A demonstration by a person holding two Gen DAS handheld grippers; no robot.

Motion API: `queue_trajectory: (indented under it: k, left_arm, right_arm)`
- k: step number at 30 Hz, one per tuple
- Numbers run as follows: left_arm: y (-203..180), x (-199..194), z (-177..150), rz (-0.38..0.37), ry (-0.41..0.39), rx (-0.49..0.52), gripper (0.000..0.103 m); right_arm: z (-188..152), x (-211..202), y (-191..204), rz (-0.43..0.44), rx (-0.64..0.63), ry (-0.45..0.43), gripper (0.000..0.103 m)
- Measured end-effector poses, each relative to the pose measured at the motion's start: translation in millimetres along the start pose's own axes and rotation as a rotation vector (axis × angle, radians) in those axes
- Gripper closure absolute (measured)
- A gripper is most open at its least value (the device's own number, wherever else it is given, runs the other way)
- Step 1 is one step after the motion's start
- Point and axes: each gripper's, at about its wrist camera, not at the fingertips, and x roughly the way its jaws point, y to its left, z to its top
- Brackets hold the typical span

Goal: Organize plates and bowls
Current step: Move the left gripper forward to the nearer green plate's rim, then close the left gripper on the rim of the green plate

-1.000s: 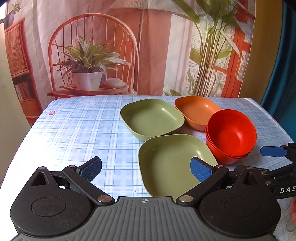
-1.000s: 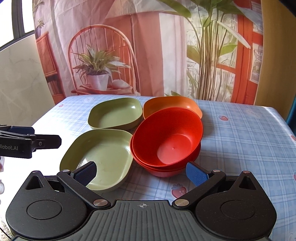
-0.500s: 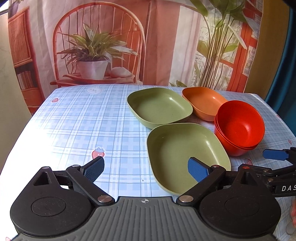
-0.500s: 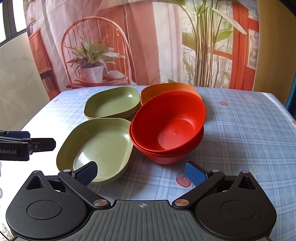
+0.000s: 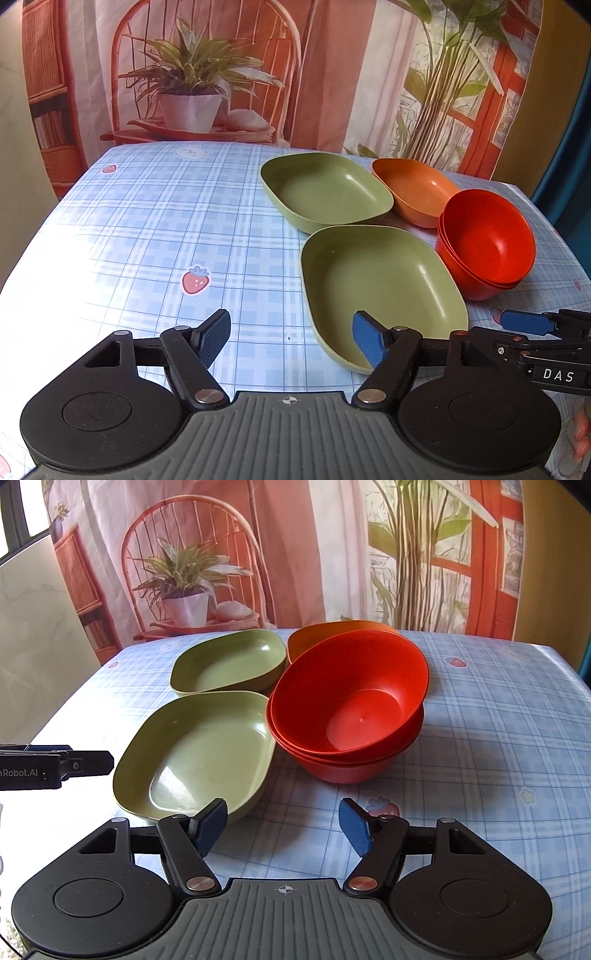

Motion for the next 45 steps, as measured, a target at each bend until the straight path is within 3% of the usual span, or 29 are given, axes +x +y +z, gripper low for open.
queue_trajectory:
  k: [8,16,19,22,23,29,40,45]
  left_arm:
    - [1.0,10.6,-0.8,-0.024,0.024,-0.022,0.050]
    - [-2.7,27.0,0.4,-0.027,0.041,-0.027,0.055]
    - [0.3,34.8,1.6,-0.037,0.055,-0.054,0.064]
    - [-3.9,40.2,3.3,-0.036,0.068,-0.026,0.083]
    - [-5.4,41.0,3.5,-0.037,0.068,-0.017,0.085]
    - [-11.2,43.7,1.6,-0.046,0.074,0.005,0.086]
    - [-10.9,48.5,1.0,-0.042,0.104,-0.007,0.087]
    - [-9.4,49.3,2.1,-0.029,0.116,-0.065,0.087]
  right_arm:
    - [2.0,0.3,0.0,0.020,0.027,-0.014,0.057]
    - [6.6,8.0,7.9,0.050,0.008,-0.005,0.063]
    - [9.9,15.5,10.3,0.053,-0.003,0.002,0.071]
    - [12.9,20.8,10.6,0.048,-0.007,0.004,0.076]
    - [13.4,22.4,9.7,0.049,-0.004,0.005,0.079]
    - [14.7,27.5,9.3,0.065,0.004,0.007,0.090]
    - [10.8,27.2,9.1,0.085,-0.032,-0.020,0.091]
    - [9.5,27.8,6.7,0.108,-0.056,-0.025,0.090]
